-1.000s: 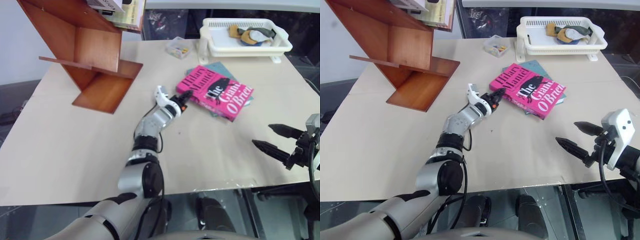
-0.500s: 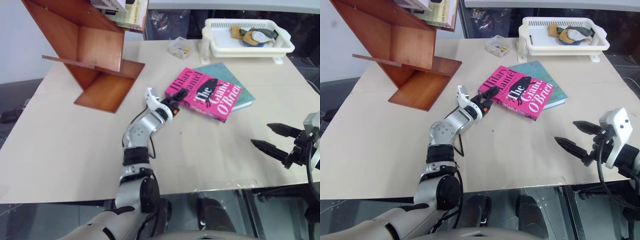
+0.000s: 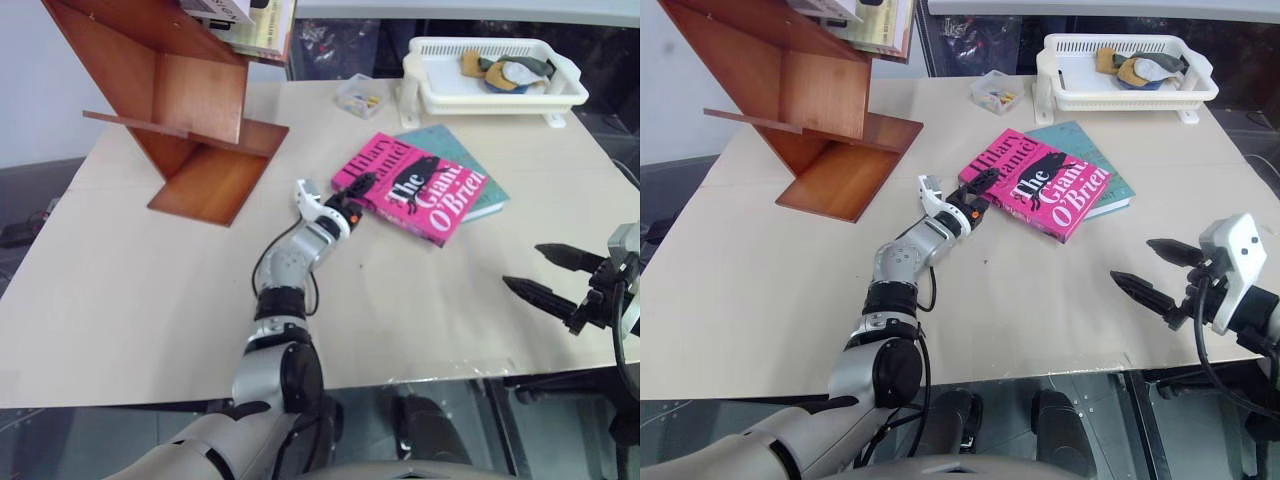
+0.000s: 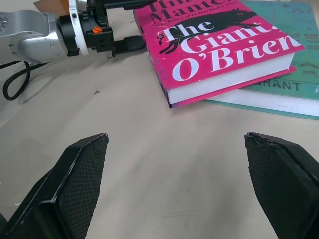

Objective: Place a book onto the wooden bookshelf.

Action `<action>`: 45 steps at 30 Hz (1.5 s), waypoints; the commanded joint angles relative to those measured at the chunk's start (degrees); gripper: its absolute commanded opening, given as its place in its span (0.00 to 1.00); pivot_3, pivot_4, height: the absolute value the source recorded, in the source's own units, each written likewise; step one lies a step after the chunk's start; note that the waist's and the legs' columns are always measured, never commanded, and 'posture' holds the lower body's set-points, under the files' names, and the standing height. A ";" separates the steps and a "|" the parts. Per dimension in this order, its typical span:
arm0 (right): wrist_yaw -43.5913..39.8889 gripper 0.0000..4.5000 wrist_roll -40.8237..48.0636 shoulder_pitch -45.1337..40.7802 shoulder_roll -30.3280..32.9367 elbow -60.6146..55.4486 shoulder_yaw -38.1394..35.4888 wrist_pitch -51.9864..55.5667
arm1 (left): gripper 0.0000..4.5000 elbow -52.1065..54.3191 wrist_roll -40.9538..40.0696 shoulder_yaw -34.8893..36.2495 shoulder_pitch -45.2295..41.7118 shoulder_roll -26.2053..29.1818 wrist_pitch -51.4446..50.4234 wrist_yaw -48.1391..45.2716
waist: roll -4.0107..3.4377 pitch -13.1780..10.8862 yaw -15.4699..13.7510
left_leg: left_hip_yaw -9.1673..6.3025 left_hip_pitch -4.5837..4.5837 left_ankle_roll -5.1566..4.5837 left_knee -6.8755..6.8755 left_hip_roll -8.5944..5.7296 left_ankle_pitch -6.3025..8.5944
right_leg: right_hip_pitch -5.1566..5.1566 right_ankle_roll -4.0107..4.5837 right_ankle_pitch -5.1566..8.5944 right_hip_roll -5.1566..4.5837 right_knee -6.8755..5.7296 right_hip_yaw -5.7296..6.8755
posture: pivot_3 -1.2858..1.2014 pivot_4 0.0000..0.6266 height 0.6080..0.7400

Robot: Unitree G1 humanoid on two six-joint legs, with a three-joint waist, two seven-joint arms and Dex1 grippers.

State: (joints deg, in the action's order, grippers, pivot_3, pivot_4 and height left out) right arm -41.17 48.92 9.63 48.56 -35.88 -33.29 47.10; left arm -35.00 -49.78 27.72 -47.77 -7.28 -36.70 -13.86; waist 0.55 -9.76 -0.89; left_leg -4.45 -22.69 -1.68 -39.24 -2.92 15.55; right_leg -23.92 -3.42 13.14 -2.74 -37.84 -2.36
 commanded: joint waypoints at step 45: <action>-24.38 1.00 -35.02 -51.55 -10.50 55.47 44.21 -24.69 | 0.95 -2.04 -4.85 -0.79 -1.65 -2.97 3.56 -3.93 | 0.00 0.01 0.39 | 0.00 -0.12 0.05 0.07 0.01 -0.02 | -0.18 0.03 -0.01 0.01 0.13 -0.05 | 0.52 0.24 1.00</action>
State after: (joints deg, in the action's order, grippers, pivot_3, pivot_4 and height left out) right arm -63.61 15.27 -42.56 36.89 19.20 10.21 21.38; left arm -39.09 -53.67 26.93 -48.67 -7.64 -33.65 -17.51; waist 0.55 -9.75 -0.50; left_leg -4.45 -22.80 -1.63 -39.17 -2.91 15.53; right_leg -24.10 -3.39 13.12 -2.73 -37.71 -2.40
